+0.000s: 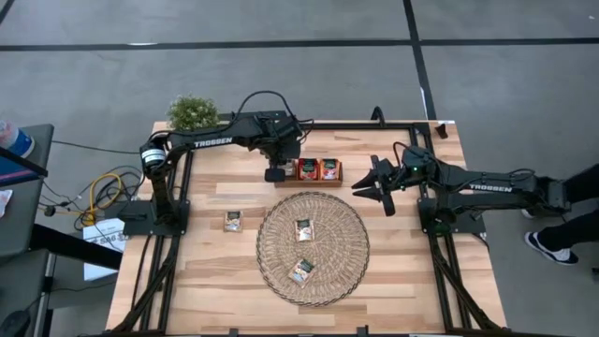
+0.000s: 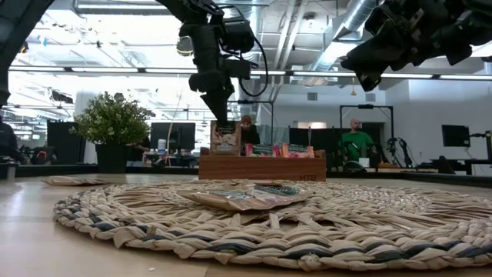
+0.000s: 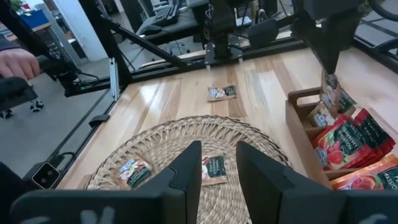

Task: Pick & Place Tea
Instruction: Put the green tea bag to the left of the wooden organizer

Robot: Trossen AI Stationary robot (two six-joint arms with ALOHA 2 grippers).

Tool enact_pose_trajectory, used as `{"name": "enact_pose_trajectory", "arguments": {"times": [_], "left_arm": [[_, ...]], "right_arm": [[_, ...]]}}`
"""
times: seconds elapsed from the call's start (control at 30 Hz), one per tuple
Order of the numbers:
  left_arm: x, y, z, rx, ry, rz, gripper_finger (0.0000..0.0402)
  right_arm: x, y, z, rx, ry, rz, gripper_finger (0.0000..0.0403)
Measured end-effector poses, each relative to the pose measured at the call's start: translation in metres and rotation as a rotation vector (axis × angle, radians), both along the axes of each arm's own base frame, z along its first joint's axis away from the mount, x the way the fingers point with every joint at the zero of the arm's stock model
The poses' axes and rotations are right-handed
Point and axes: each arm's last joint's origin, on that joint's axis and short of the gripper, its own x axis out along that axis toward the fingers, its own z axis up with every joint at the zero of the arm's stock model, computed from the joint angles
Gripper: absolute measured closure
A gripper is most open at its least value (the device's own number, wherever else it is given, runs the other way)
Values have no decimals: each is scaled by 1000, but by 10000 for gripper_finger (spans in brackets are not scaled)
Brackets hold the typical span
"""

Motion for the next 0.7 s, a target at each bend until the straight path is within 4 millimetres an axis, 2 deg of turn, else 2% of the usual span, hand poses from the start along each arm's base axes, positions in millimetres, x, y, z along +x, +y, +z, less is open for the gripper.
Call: {"name": "enact_pose_trajectory", "arguments": {"times": [0.2,0.53,0.7], "left_arm": [[1,-1,-1,-45,-17,1,401],[5,0,-18,-94,28,27,401],[7,1,-15,-88,-6,45,401]], "right_arm": [[0,0,0,3,0,-1,310],[1,0,2,2,-21,-2,310],[1,0,3,0,-28,-2,310]]}}
